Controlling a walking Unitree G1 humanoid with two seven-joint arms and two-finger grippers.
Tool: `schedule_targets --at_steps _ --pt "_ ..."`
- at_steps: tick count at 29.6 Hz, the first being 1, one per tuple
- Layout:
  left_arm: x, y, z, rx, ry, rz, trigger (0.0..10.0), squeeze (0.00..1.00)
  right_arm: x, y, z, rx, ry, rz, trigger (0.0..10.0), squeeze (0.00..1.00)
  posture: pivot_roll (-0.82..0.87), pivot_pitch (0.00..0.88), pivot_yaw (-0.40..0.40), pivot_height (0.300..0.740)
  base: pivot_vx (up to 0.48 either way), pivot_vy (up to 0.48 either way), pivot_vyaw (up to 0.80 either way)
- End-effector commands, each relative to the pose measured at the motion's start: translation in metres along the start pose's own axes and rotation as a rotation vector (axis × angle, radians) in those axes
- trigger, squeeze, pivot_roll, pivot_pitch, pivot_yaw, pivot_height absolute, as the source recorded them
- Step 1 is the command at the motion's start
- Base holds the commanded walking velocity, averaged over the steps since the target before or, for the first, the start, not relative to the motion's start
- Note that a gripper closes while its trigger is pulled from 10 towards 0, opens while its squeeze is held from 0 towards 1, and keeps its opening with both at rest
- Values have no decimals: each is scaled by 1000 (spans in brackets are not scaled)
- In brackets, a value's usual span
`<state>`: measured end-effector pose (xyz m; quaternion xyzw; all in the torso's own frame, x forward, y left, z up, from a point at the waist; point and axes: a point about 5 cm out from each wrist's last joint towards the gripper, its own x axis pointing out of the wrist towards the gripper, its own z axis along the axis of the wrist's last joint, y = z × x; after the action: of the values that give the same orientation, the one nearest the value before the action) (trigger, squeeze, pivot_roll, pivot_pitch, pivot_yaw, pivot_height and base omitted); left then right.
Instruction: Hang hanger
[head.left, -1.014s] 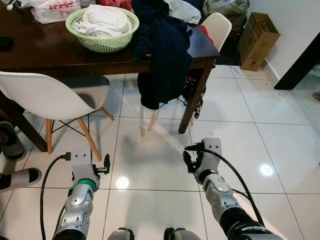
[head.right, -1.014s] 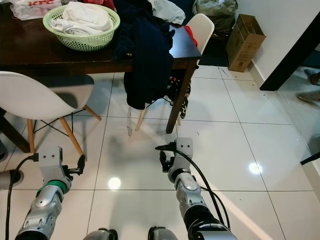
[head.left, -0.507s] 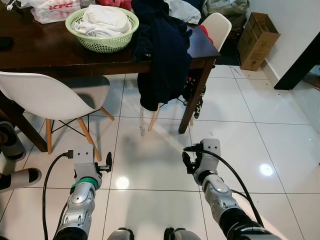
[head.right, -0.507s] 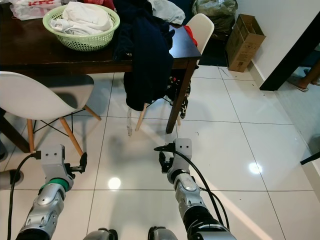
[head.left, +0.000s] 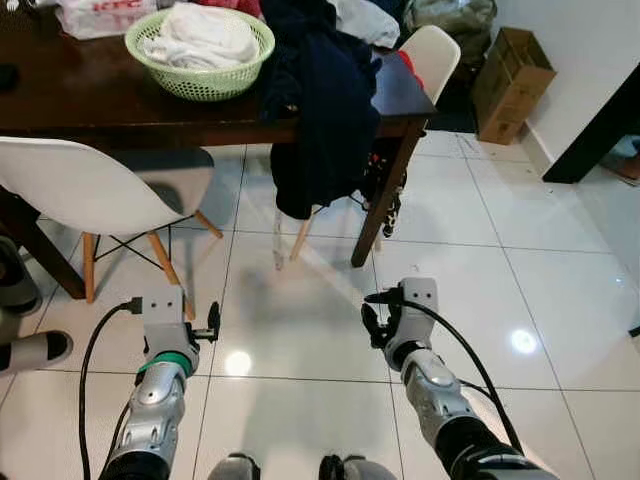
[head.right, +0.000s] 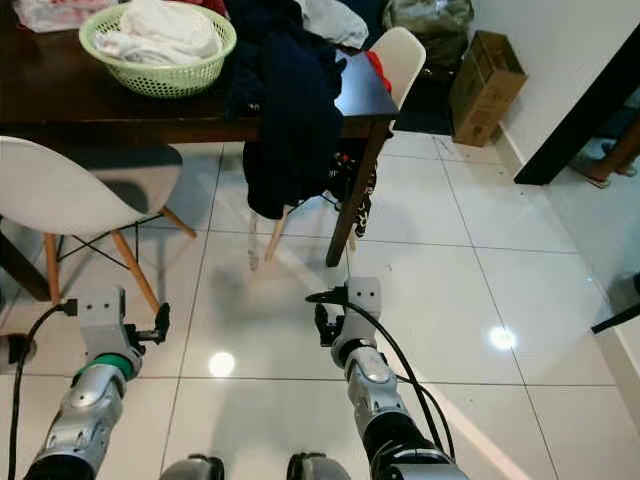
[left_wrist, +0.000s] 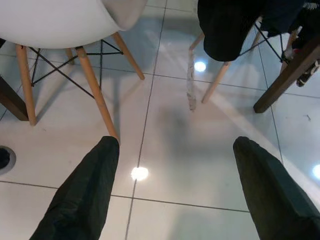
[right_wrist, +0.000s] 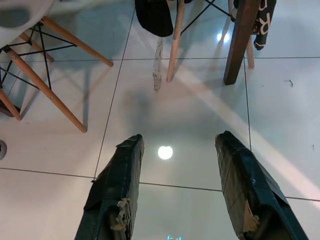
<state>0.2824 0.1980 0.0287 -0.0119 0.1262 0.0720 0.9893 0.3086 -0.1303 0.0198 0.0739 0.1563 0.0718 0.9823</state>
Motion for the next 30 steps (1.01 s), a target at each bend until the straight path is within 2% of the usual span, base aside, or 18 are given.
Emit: schedule_targets --at_steps 1,30 --pt "-2 -1 -6 4 30 -2 10000 0 -3 -4 -7 3 28 -16 10000 0 39 73 -28 740 0 0 0" --pt "-2 0 -9 18 45 -9 10000 0 -4 -4 -9 10 36 -16 10000 0 39 74 -24 740 0 0 0"
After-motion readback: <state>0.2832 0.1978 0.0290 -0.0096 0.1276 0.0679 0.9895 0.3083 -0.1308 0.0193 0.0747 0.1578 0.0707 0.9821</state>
